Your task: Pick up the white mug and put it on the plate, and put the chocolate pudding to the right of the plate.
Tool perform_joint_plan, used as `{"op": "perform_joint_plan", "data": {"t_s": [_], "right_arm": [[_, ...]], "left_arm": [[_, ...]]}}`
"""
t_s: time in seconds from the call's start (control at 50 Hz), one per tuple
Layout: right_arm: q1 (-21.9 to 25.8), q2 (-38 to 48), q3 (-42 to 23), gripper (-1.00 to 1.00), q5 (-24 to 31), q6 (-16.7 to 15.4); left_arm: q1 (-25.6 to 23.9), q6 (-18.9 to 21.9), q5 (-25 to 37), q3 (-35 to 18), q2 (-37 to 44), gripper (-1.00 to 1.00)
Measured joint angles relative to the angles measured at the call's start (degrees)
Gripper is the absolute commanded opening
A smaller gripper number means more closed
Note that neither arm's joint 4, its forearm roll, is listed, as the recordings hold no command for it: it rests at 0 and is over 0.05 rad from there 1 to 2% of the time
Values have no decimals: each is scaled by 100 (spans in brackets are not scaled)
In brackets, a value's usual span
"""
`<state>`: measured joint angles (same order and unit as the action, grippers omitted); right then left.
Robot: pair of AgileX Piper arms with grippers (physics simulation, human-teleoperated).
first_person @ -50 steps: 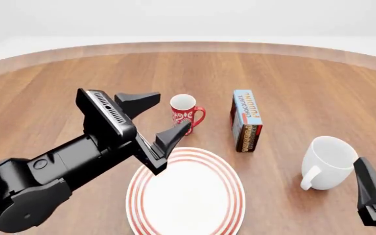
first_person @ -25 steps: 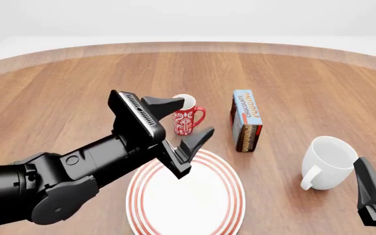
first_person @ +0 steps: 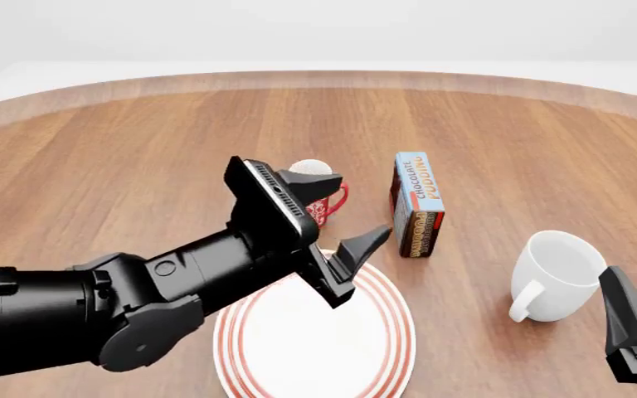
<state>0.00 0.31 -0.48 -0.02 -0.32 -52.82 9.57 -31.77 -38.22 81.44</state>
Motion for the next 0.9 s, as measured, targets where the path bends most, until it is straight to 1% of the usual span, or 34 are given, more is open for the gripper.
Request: {"op": "perform_joint_plan", "data": {"t_s": [0.48,0.9], "right_arm": [[0,5,3,100,-4,16],[9,2,6,100,-10,26]], "left_arm": [[-225,-106,65,-348,473,100],[-395,-293,137,-651,890,100]]}}
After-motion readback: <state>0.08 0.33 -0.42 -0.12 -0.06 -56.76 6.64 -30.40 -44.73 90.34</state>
